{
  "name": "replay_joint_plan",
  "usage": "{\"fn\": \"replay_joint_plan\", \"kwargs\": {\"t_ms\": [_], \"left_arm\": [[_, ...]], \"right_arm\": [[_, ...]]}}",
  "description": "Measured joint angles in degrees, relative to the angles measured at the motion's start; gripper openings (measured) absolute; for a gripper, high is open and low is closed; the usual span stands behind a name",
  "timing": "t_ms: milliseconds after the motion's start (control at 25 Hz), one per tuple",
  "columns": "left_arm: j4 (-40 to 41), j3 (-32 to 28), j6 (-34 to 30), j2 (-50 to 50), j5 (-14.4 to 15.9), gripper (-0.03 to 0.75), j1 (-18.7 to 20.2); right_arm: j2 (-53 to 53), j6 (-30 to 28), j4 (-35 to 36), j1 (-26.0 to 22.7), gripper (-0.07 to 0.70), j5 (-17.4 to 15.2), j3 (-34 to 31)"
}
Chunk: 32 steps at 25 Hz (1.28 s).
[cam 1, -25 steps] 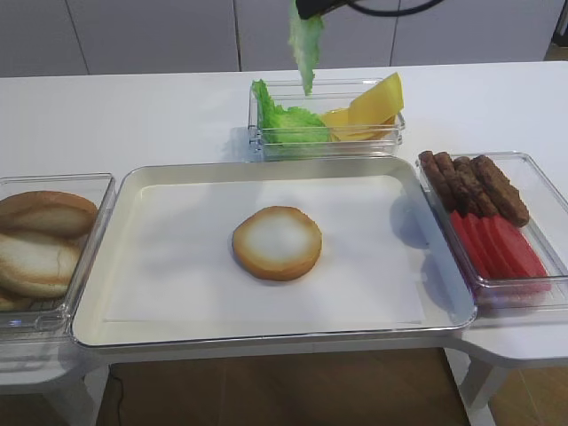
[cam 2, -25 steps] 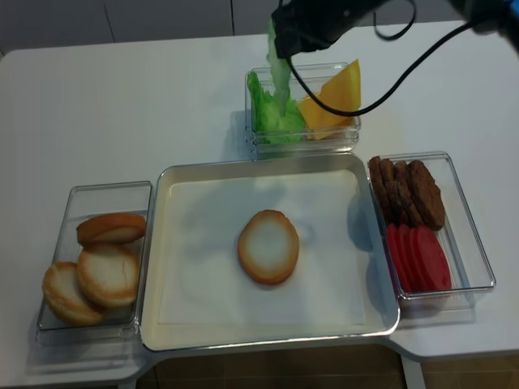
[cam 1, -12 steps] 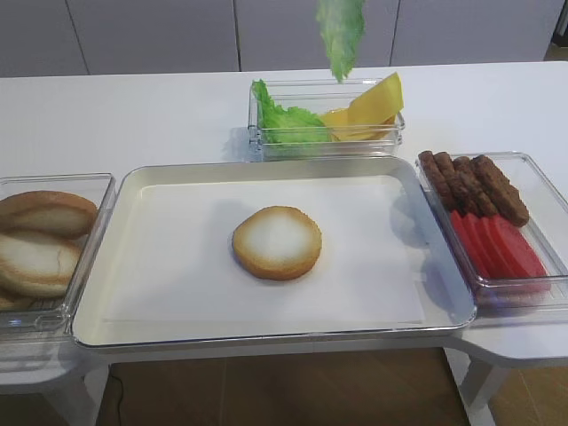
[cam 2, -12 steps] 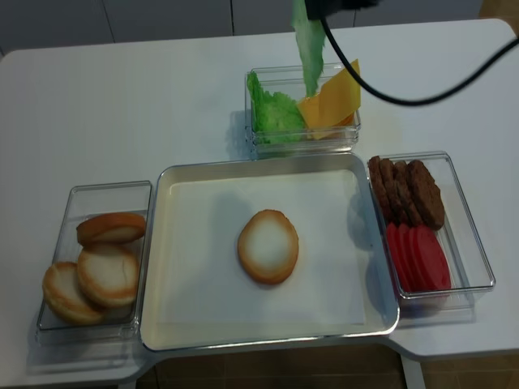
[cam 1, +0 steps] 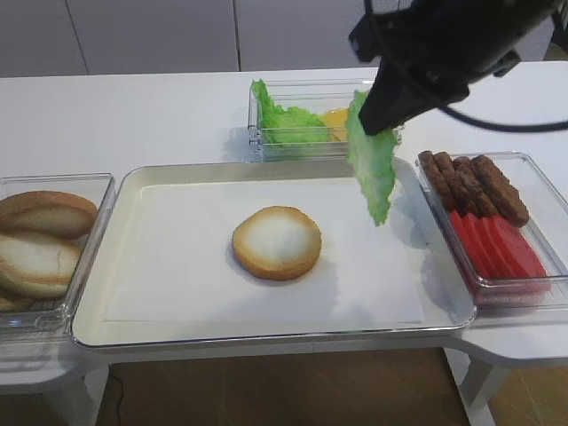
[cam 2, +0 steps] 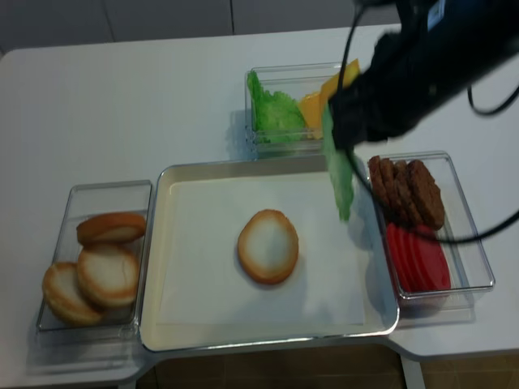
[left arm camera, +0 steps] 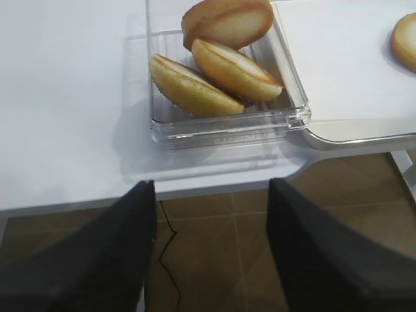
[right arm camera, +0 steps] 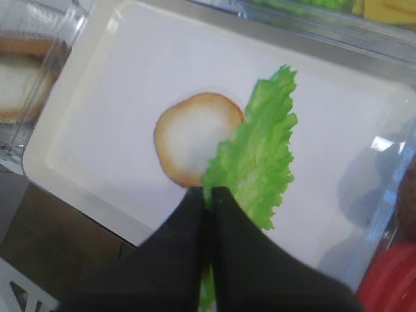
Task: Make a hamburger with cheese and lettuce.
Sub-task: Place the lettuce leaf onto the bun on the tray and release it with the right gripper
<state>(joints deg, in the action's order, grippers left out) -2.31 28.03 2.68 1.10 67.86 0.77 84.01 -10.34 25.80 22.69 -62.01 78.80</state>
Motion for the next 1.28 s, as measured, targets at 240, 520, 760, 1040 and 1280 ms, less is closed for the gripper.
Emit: {"fn": "replay_joint_plan", "kwargs": {"t_ms": [240, 520, 760, 1040, 1280], "left_arm": [[0.0, 0.0, 0.0, 0.0, 0.0, 0.405, 0.0], [0.0, 0.0, 0.0, 0.0, 0.0, 0.405, 0.0], [0.0, 0.0, 0.0, 0.0, 0.0, 0.405, 0.0], [0.0, 0.0, 0.0, 0.0, 0.0, 0.405, 0.0], [0.0, 0.0, 0.0, 0.0, 0.0, 0.405, 0.0]], "right_arm": [[0.0, 7.2, -7.8, 7.9, 0.008, 7.6, -6.7], [1.6, 19.1, -20.6, 13.1, 0.008, 14.9, -7.2], [5.7, 22.6, -26.6, 13.4, 0.008, 18.7, -7.2], [9.1, 24.6, -30.1, 13.4, 0.008, 21.2, -7.2], [11.1, 24.8, -27.3, 13.4, 0.008, 22.6, -7.2]]}}
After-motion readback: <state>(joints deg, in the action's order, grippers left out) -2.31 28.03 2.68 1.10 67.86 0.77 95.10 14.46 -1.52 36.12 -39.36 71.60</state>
